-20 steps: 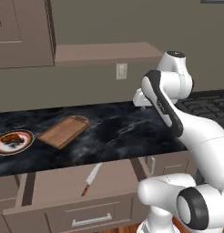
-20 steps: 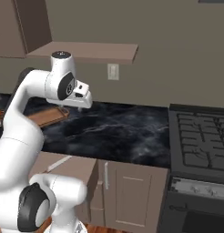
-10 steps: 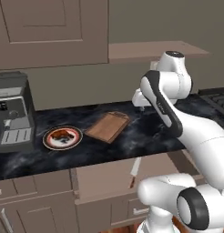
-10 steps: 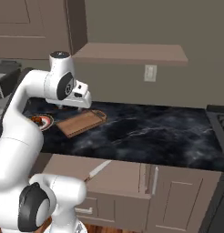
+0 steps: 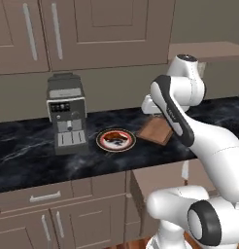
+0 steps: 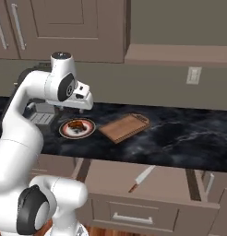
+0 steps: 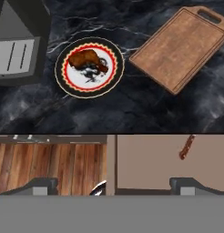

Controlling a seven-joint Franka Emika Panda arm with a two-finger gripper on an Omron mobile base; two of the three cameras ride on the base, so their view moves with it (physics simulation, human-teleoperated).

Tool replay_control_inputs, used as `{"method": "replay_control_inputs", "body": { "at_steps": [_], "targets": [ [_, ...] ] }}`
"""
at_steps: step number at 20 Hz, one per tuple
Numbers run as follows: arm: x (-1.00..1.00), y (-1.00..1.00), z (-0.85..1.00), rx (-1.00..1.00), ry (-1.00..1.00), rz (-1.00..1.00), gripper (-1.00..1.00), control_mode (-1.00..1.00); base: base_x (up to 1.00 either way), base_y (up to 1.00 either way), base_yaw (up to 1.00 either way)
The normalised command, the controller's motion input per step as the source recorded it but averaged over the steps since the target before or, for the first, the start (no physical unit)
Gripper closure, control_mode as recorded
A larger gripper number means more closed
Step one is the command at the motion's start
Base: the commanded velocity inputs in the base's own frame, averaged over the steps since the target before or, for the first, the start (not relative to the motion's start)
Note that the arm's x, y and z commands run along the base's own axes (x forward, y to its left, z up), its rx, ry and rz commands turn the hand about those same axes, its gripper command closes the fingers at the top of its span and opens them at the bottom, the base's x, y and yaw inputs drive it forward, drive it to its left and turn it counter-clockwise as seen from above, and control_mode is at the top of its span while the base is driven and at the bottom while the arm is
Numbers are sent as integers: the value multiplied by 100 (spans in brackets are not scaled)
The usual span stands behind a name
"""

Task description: Pick up the knife from the drawer and place it on the cutting board. Then place the meat from the plate to the cutting board.

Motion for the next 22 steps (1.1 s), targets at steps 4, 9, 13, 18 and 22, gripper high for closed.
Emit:
{"method": "replay_control_inputs", "body": {
  "at_steps": [4,9,13,18,22],
  "targets": [
    [0,0,0,0,0,0,-100,100,0,83,0],
    [0,0,0,0,0,0,-100,100,7,69,0],
    [0,0,0,0,0,0,-100,100,28,24,0],
    [0,0,0,0,0,0,-100,100,47,10,0],
    [0,0,0,0,0,0,-100,100,45,20,0]
  ]
}}
